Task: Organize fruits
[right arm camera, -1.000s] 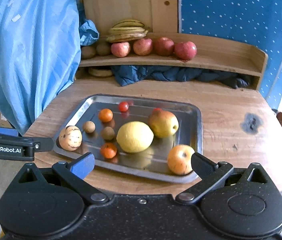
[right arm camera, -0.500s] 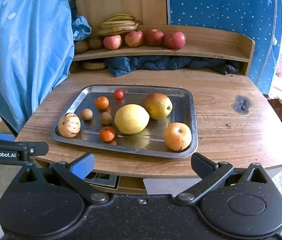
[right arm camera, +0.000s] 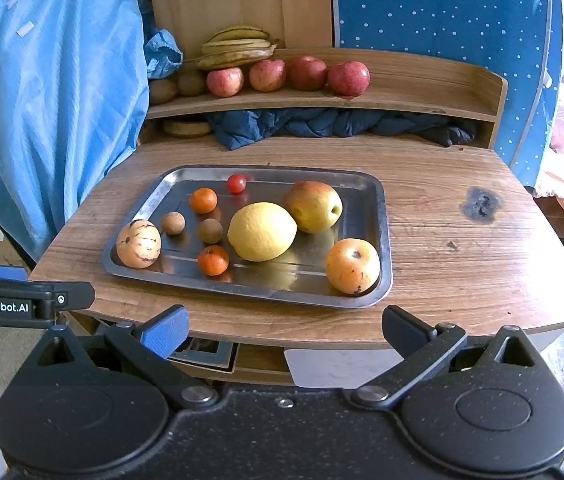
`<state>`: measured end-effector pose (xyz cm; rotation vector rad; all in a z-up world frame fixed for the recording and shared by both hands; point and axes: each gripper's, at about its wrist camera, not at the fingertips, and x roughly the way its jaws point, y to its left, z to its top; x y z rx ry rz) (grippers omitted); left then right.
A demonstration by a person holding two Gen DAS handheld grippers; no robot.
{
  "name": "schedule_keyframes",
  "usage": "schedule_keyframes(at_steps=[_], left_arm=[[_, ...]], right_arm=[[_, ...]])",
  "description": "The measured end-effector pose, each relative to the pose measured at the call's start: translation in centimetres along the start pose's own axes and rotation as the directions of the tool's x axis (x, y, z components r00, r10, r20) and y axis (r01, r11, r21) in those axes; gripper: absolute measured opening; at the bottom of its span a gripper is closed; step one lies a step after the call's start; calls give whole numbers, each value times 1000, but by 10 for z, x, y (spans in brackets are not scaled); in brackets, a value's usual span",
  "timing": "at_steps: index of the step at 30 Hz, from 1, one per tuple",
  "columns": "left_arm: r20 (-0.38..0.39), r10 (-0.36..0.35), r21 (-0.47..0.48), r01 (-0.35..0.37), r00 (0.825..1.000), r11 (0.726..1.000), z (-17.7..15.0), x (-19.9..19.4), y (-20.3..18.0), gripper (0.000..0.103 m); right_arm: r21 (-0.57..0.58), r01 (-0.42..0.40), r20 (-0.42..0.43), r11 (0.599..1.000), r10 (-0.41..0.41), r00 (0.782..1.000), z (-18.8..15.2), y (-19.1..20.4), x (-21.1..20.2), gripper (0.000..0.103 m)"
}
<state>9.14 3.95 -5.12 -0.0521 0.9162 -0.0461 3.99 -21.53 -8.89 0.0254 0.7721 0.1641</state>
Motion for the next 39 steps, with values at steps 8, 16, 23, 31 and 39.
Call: schedule_keyframes(at_steps=[8,16,23,31,39], left_arm=[[-1,-5,6,5,1000,1000,1,0,-1,102],[-4,-8,12,8,1000,1000,2,2,-4,102],[-5,-10,14,10,1000,1000,2,2,-4,102],[-12,-43,8,43,999,999,1,1,-4,102],[-13,-44,-1,44,999,999,2,0,-3,102]], right_arm=[[1,0,-1,1000,0,1000,0,0,0,102],[2,2,-1,1000,-2,1000,0,0,0,102],[2,2,-2,1000,-2,1000,1,0,0,102],[1,1,-2,1000,-1,1000,1,0,1,102],[0,3,-3,1000,-3,1000,1,1,1,102]])
